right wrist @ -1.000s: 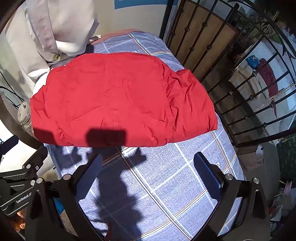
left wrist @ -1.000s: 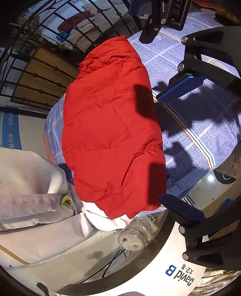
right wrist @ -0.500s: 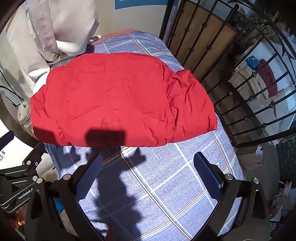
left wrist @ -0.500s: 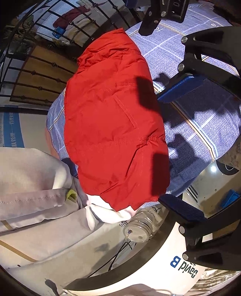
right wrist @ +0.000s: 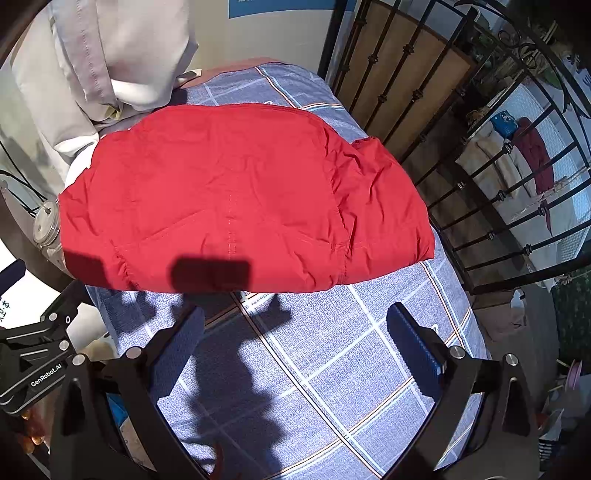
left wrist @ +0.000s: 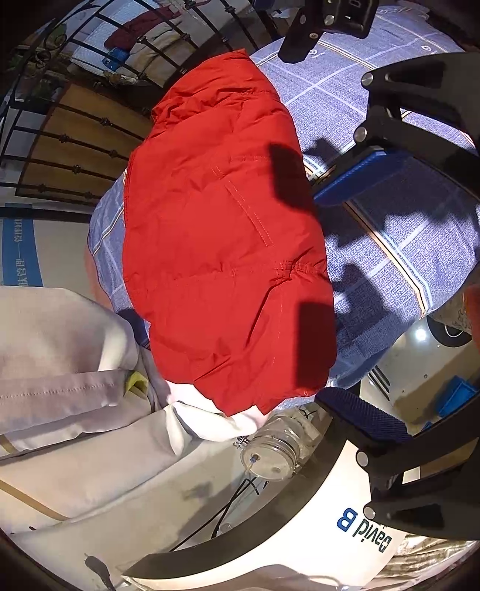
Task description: Fold large clothes
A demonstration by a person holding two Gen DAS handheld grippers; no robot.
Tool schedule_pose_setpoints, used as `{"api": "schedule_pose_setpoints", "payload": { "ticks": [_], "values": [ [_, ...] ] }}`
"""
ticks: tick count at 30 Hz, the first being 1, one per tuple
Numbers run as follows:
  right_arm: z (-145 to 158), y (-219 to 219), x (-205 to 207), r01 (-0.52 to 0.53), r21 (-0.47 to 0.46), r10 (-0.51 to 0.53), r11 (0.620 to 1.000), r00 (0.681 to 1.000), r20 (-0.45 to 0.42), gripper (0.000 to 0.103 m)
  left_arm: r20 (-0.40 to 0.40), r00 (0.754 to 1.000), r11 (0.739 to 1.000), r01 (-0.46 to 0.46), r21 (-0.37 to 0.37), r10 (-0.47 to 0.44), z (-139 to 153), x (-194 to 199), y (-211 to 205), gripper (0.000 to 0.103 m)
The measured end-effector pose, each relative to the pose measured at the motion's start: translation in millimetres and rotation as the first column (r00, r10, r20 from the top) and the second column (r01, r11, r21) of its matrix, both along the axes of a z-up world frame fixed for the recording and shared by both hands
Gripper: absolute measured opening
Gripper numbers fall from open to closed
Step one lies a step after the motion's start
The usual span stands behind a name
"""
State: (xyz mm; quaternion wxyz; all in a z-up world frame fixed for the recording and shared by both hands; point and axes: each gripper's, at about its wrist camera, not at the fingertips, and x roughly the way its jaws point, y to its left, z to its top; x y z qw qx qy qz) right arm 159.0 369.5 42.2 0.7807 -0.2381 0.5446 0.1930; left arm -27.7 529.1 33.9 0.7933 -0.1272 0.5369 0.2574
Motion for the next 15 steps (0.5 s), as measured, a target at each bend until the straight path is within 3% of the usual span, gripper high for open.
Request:
{"api": "schedule_pose_setpoints", "payload": {
  "ticks": [15],
  "values": [
    [-1.7,0.1,-0.3,-0.001,-0.001,0.001,1.0,1.0,-0.001,0.098,0.0,1.0,0.999,-0.005,-0.04,0.005,-1.3,0.0,0.6,0.097]
  ]
}}
